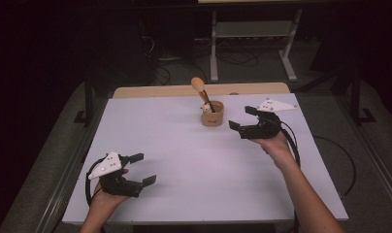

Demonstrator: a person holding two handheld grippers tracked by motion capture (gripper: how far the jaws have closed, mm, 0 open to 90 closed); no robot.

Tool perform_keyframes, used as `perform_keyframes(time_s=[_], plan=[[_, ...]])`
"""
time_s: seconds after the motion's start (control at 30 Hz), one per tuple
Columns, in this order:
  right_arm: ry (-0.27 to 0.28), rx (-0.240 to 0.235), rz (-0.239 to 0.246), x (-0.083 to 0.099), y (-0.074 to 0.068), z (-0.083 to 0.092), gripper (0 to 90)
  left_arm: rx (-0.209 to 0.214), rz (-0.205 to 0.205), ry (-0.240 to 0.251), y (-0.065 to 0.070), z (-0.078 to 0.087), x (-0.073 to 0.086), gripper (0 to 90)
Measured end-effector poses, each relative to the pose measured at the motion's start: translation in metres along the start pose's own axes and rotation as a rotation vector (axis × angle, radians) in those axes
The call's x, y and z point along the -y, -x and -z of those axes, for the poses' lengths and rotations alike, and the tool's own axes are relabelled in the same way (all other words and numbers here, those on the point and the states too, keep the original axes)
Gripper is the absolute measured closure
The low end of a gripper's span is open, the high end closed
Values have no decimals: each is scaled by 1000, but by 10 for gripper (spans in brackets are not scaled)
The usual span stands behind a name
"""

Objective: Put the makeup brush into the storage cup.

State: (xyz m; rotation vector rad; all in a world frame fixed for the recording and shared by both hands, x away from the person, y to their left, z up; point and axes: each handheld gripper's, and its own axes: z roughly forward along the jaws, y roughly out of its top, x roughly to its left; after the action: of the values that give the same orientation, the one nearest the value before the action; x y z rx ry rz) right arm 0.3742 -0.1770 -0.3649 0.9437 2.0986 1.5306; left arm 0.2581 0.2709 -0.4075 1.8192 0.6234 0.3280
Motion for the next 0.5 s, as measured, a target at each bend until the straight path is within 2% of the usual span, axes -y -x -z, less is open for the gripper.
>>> perform_keyframes(time_s=[0.23, 0.4, 0.5], plan=[[5, 3, 1, 12, -3, 15, 125, 1, 0, -1, 0, 0, 1, 101], [2, 2, -21, 18, -5, 26, 125, 0, -9, -3, -1, 0, 1, 101], [10, 8, -17, 22, -6, 33, 125, -2, 5, -2, 0, 0, 0, 101]])
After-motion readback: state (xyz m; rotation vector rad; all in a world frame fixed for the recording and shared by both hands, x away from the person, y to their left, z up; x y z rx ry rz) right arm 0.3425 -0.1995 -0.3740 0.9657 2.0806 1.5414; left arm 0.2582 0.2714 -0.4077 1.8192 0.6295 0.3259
